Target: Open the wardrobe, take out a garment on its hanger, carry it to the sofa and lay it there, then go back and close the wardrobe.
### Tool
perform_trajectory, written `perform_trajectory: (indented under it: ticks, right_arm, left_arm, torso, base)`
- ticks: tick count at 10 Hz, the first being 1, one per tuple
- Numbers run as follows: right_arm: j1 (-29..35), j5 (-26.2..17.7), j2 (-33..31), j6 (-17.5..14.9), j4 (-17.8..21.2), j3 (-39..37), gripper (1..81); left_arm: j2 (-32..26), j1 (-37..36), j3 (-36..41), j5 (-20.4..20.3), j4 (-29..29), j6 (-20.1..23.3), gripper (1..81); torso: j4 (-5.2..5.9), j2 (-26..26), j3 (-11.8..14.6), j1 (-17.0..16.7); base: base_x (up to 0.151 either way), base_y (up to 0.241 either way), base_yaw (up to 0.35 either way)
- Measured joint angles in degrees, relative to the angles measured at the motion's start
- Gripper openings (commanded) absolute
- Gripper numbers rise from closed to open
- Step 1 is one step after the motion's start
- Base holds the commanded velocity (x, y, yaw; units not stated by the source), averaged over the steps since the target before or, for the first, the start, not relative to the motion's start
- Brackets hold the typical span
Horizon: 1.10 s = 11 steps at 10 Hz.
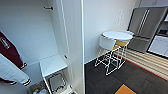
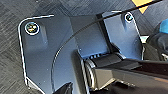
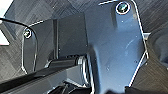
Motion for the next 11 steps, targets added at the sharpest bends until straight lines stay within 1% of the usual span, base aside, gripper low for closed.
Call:
perform_trajectory:
  ticks: [8,11]
  right_arm:
    - [0.0,0.0,-0.3,0.0,0.0,-0.4,81.1]
    - [0.0,-0.1,-0.3,0.0,-0.1,-0.4,81.1]
  left_arm:
    - [0.2,0.1,0.0,0.1,0.0,0.0,81.1]
    - [0.5,0.1,0.0,0.7,0.0,0.2,81.1]
  torso:
    - [0.0,0.0,0.0,0.0]
    - [0.0,0.0,0.0,0.0]
  base:
    - [0.0,0.0,0.337]
    - [0.0,0.0,0.337]
